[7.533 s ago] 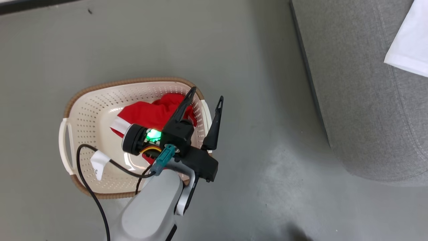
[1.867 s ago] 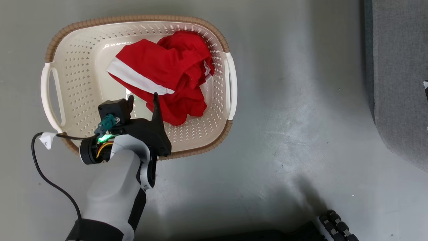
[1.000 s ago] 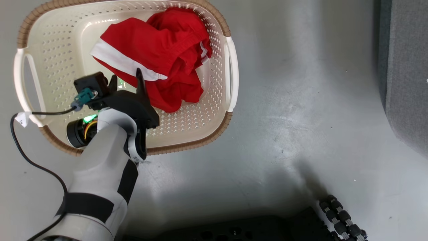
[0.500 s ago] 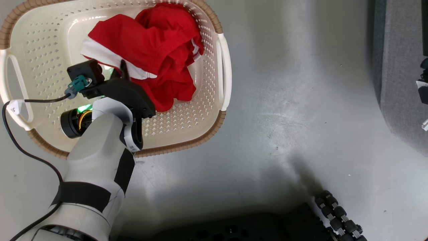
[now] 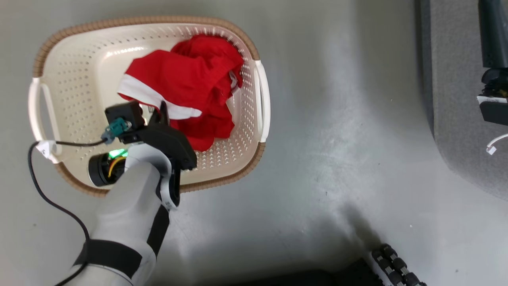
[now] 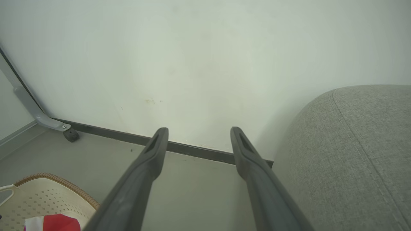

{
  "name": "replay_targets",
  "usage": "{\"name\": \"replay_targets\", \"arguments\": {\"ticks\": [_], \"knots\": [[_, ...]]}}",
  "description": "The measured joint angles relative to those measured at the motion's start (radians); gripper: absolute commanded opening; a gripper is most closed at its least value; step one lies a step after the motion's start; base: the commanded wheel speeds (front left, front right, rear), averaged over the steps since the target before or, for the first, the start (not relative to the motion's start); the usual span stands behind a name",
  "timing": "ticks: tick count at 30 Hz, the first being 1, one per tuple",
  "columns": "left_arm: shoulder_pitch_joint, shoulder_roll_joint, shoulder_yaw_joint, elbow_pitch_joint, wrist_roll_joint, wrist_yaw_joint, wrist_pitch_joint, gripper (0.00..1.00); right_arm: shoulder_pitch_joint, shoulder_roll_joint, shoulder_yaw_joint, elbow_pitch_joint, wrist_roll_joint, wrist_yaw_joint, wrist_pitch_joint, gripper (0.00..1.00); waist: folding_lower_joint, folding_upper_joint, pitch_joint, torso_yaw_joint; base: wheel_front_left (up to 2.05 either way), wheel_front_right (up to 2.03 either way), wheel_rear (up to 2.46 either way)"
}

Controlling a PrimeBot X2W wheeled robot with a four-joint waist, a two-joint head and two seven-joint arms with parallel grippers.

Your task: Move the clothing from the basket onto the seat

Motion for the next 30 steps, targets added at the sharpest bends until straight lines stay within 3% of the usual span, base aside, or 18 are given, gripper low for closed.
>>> {"name": "replay_targets", "arguments": {"ticks": [15,30], "knots": [[0.113,0.000,-0.014,-0.122,0.003,0.000,0.000,0.00,0.090,0.050,0.005,0.128,0.000,0.000,0.000,1.00,-0.0001,0.0000,-0.206,0.030,0.00,0.00,0.00],[0.214,0.000,0.049,-0.190,0.091,0.000,0.000,0.00,0.179,0.107,-0.011,0.239,-0.009,0.000,0.000,1.00,-0.0003,-0.0001,-0.427,0.074,0.00,0.00,0.00]]}}
